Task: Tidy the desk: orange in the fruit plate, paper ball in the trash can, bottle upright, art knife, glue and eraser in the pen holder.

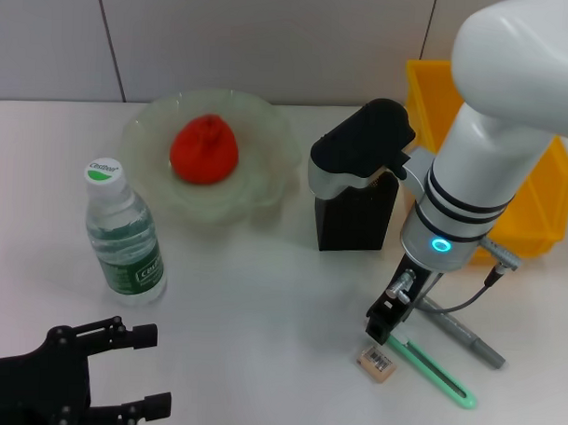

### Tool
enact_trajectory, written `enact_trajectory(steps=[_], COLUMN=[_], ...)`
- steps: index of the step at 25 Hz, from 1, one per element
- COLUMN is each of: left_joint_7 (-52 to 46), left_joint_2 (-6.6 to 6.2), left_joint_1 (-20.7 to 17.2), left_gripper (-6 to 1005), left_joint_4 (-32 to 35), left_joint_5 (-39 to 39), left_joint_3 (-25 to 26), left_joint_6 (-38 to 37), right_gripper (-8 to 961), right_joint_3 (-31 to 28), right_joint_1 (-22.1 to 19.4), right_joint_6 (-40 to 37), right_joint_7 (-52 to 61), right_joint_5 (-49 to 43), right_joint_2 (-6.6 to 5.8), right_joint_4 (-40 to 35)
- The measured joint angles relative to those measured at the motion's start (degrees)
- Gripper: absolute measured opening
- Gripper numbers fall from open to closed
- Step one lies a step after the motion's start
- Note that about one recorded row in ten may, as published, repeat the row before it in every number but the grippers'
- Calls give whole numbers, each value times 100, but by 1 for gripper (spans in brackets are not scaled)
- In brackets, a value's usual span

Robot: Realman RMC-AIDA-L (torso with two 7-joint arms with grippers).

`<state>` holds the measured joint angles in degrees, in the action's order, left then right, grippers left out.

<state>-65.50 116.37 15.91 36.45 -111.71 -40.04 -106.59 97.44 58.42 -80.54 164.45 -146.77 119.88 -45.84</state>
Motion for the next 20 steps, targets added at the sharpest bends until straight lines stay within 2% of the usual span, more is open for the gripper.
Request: enact_trajectory(steps=[4, 8, 13, 15, 16, 17, 18, 20], left_joint_7=[2, 2, 2, 2, 2, 2, 2, 3], left_joint_2=[0, -1, -7, -8, -9, -9, -9, -9], left_joint_1=[3, 1, 0, 0, 0, 0, 0, 0], left_gripper=[815, 815, 815, 816, 816, 816, 816, 816], left_joint_4=[2, 2, 2, 3, 2, 2, 3, 3], left_joint_5=[0, 0, 0, 1, 3, 3, 5, 6], left_joint_3=[4, 10, 15, 16, 20, 20, 21, 22], left_joint_6=[6, 7, 7, 7, 15, 15, 22, 43], right_gripper=[421, 240, 210, 198, 192, 186, 180, 168], right_joint_3=[-1, 103, 132, 106, 36, 36, -93, -172], right_joint_1=[12, 21, 11, -26, -110, -110, -217, -266], right_joint_6=[4, 5, -39, -96, -218, -218, -395, -475], right_joint_7=[0, -22, -25, -25, -24, -24, -33, -51], right_joint_5=[2, 81, 88, 86, 53, 53, 19, -4], right_joint_2=[0, -1, -1, -8, -41, -41, -65, -69], right_joint_4=[82, 142, 57, -93, -426, -426, -855, -1060])
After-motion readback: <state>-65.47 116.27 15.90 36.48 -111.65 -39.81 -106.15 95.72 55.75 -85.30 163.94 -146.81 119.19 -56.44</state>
